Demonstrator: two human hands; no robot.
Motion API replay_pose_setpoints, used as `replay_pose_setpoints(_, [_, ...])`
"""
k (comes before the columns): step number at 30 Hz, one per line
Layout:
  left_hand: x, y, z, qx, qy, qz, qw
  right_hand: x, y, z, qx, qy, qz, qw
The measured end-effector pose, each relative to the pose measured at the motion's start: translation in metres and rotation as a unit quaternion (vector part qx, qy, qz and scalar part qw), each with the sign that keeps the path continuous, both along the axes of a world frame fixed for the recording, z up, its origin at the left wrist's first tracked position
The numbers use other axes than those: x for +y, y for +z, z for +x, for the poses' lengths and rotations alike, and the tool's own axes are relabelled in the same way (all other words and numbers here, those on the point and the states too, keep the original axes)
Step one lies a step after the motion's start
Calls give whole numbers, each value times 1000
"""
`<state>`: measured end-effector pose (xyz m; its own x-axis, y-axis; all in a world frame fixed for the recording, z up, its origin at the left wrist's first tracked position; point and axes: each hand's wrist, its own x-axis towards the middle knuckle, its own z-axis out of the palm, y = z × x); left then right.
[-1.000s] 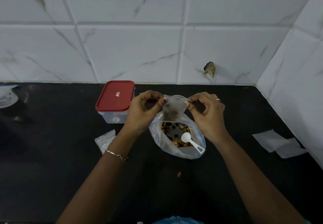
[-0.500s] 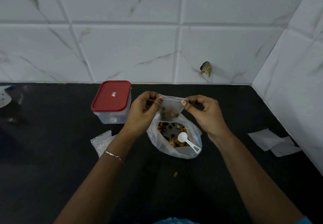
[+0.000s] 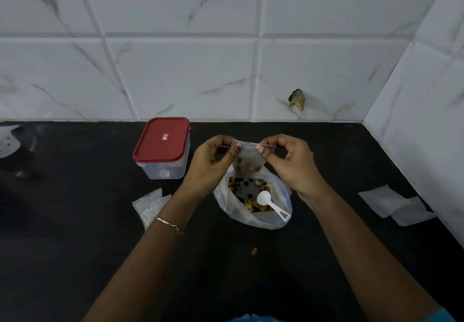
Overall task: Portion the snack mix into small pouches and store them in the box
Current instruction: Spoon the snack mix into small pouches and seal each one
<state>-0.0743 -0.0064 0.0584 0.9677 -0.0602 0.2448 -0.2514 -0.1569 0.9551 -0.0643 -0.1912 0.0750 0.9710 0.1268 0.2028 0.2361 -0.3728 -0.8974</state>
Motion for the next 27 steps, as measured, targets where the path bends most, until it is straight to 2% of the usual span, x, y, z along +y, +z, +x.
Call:
replay_pose_setpoints(3, [-2,-2,0,-2,11,-5,1000,1,-1,-2,18,25,57,998])
replay_pose_setpoints(5, [-4,-5,0,-6,14,-4,1000,3,-4,-2,20,27,60,998])
replay_pose_setpoints(13, [-6,-11,-4,-21,26,8,999,15,-12,-3,-27,-10,0,1000])
replay_pose_setpoints(19, [-3,-14,-4,-37,57,39,997,17,-11,-6,-42,-107,-53,992])
replay_pose_setpoints(22, [-2,-15,-3,-31,77,30,996,14,-11,-7,-20,-138,-23,990])
replay_pose_setpoints(24, [1,-15,-4,-20,87,7,996,13,-13,-6,7,-130,15,991])
replay_pose_setpoints(27, [7,-12,-9,4,85,-39,996,15,-16,-6,18,-110,20,994])
